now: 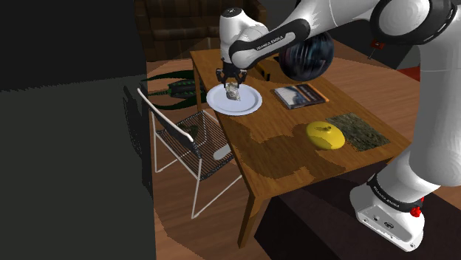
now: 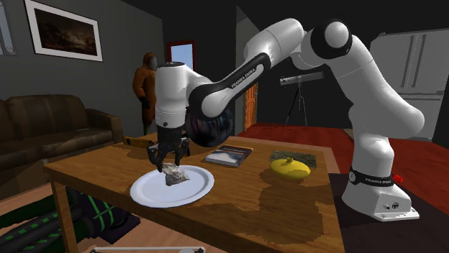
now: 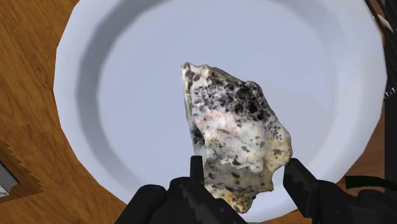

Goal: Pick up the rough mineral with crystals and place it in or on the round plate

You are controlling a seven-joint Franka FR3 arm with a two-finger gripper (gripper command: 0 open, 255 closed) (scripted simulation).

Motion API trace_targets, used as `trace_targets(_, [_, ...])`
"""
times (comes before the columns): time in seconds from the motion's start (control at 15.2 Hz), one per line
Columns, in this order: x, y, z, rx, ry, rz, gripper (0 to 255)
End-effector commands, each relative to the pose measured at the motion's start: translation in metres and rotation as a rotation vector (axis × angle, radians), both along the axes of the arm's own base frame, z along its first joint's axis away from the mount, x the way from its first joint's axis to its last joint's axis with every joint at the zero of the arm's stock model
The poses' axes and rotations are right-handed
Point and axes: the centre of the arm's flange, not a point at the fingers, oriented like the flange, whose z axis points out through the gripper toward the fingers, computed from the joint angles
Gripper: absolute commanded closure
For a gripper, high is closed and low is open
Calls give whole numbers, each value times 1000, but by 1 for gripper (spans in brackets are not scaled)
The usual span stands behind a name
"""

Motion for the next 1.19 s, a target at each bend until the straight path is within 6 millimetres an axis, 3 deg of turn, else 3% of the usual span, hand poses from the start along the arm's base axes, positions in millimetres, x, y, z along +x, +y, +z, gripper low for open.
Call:
trace_targets(0.0, [-1,-1,-11,-2,18,-2,255])
trace_targets(0.13, [-1,-1,-11,-2,18,-2,255])
trace_targets(0.2, [0,-2,-14,-2,18,-3,0])
trace_targets(0.53, [-1,-1,-11,-2,18,-2,0])
trace_targets(0.79, [-9,9,38,-2,18,-2,0])
trace_targets(1.12, [-9,9,38,-2,18,-2,0])
